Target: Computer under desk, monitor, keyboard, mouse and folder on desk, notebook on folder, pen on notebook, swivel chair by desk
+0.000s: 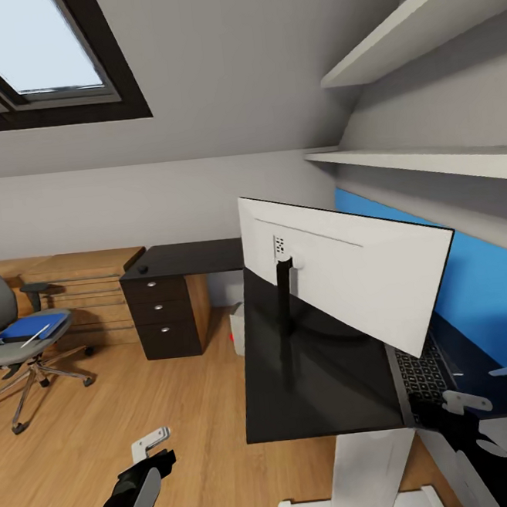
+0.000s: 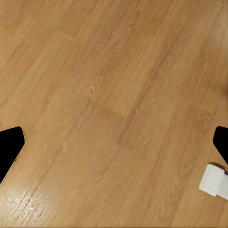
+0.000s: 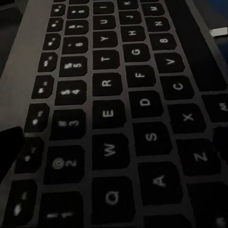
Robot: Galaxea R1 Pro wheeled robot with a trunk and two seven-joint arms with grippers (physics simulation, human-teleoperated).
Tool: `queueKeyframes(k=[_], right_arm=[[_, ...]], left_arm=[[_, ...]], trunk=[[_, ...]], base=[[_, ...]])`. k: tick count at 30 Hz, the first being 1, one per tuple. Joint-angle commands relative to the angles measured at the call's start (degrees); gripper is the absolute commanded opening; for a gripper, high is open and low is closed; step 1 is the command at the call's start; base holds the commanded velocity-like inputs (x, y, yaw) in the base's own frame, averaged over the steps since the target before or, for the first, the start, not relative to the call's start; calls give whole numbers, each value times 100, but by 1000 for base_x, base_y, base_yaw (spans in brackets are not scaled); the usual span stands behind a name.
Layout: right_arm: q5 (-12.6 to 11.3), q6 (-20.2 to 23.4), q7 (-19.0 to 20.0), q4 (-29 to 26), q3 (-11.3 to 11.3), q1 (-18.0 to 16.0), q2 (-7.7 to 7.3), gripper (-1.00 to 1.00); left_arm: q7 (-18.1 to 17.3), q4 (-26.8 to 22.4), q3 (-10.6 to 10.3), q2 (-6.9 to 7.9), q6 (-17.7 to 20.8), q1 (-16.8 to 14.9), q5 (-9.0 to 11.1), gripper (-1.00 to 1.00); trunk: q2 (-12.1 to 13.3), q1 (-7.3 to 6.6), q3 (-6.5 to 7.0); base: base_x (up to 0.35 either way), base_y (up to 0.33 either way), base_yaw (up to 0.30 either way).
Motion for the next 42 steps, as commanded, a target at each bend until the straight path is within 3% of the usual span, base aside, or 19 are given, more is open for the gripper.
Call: queueKeyframes(k=[1, 31, 42], right_arm=[[-117, 25, -16, -5, 13, 3, 0, 100], [-117, 25, -16, -14, 13, 3, 0, 100], [-117, 18, -16, -24, 13, 3, -5, 100]], left_arm=[[33, -6, -9, 2, 17, -3, 47, 100], [30, 190, -33, -6, 20, -3, 43, 100], [35, 199, -35, -6, 26, -3, 47, 100]], trunk=[[-3, 0, -8], [-3, 0, -8], [438, -241, 190]], base=[[0, 292, 0], [0, 70, 0], [0, 0, 0]])
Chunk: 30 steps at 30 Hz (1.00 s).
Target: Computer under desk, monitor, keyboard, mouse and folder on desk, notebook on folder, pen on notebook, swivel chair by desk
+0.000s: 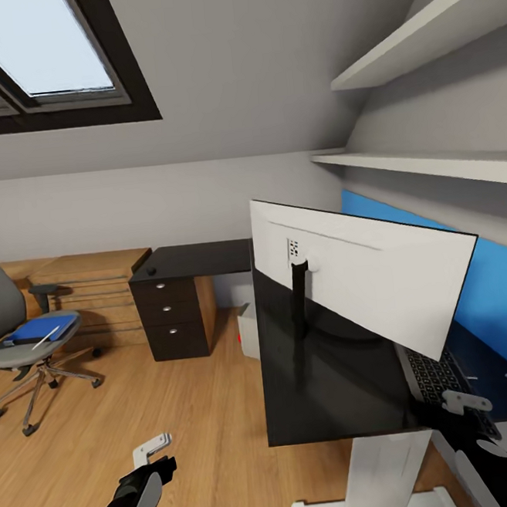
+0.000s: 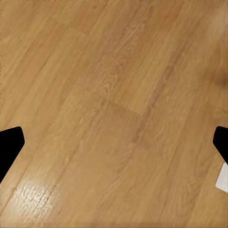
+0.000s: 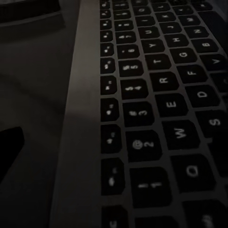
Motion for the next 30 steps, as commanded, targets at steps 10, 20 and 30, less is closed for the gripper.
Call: queueKeyframes(k=[10, 20, 30], right_arm=[[-66, 2, 63, -468, -15, 8, 2, 100], [-55, 12, 92, -631, -3, 15, 5, 100], [-68, 14, 142, -626, 3, 12, 12, 100]], left_arm=[[45, -5, -10, 3, 12, -2, 43, 100], [56, -2, -10, 3, 11, -2, 44, 100], [55, -6, -8, 11, 6, -2, 39, 100]], trunk=[[38, -23, 12], [38, -23, 12], [38, -23, 12]], base=[[0, 0, 0], [0, -192, 0], [0, -176, 0]])
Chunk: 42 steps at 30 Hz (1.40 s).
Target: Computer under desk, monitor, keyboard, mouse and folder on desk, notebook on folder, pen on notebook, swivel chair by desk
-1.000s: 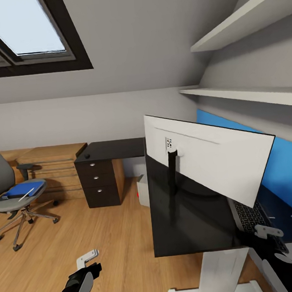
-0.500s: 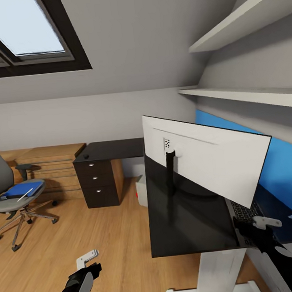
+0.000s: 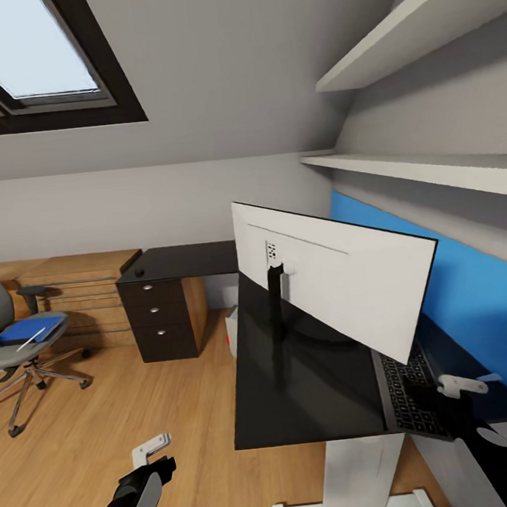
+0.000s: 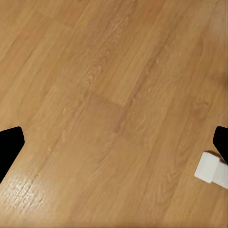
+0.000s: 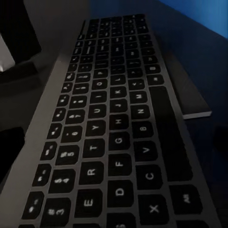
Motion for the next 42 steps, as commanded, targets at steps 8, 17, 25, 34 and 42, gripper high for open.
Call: queueKeyframes(k=[8, 17, 25, 34, 42], right_arm=[[-70, 47, 68, 254, -15, -6, -9, 100], [-85, 62, 44, 534, -54, -7, -34, 100], [-89, 62, 31, 546, -83, -7, -35, 100], [-87, 63, 37, 553, -382, -7, -36, 100], [-108, 64, 44, 575, -420, -9, -36, 100]], left_arm=[[40, -25, -5, 18, 15, -2, 46, 100], [20, -49, -4, 21, -164, -2, 47, 100], [21, -50, -1, 29, -290, -2, 47, 100], [22, -46, -4, 25, -302, -2, 47, 100], [22, -42, -4, 23, -302, -2, 47, 100]], trunk=[[-4, 0, -7], [-4, 0, -7], [-4, 0, -7], [-4, 0, -7], [-4, 0, -7]], base=[[0, -121, 0], [0, -14, 0], [0, -5, 0], [0, -180, 0], [0, -54, 0]])
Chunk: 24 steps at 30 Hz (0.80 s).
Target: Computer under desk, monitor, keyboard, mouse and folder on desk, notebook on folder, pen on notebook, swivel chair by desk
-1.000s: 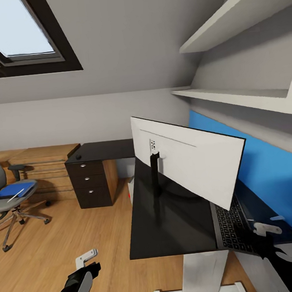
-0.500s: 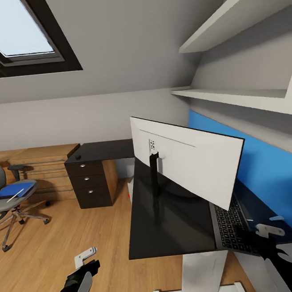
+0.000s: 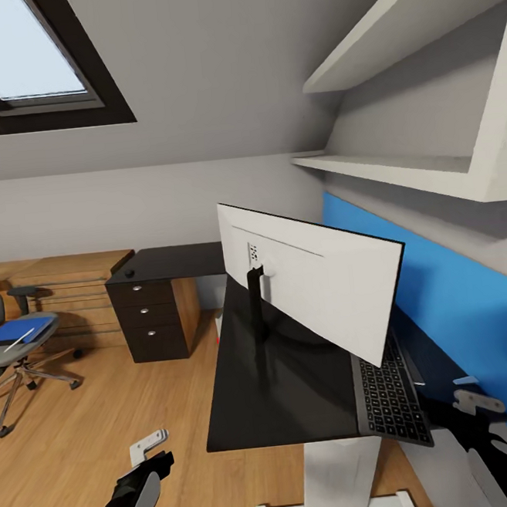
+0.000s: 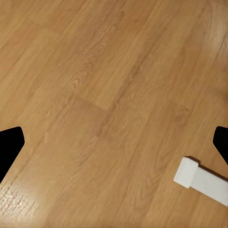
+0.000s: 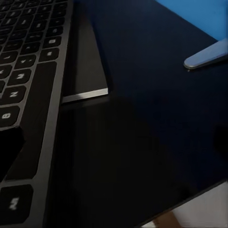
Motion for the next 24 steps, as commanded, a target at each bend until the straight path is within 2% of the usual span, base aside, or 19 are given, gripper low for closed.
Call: queueKeyframes(k=[1, 9, 10, 11, 12, 17, 24], right_arm=[[-66, 27, -27, 8, 4, -3, -2, 100], [-314, 32, 0, 138, -2, -13, -26, 100], [-430, 33, 26, 149, -3, -15, -51, 100], [-687, 34, 155, 173, -3, -16, -143, 100], [-812, 34, 252, 203, -3, -17, -194, 100], [-1141, 34, 633, 318, -3, -17, -310, 100], [-1502, 43, 1068, 359, 3, -17, -362, 100]], left_arm=[[34, -10, -10, 2, 21, -3, 41, 100], [34, -10, -10, 1, 22, -3, 41, 100], [34, -10, -10, 1, 22, -3, 41, 100], [34, -10, -10, 1, 22, -3, 41, 100], [34, -10, -10, 1, 22, -3, 41, 100], [34, -10, -10, -4, 22, -3, 41, 100], [34, -10, -12, -8, 22, -3, 41, 100]], trunk=[[-3, 0, -7], [-3, 0, -7], [-3, 0, -7], [-3, 0, -7], [-3, 0, -7], [-3, 0, -7], [-3, 0, -7]], base=[[0, -16, 0], [0, -7, 0], [0, -2, 0], [0, 0, 0], [0, 0, 0], [0, 0, 0], [0, 0, 0]])
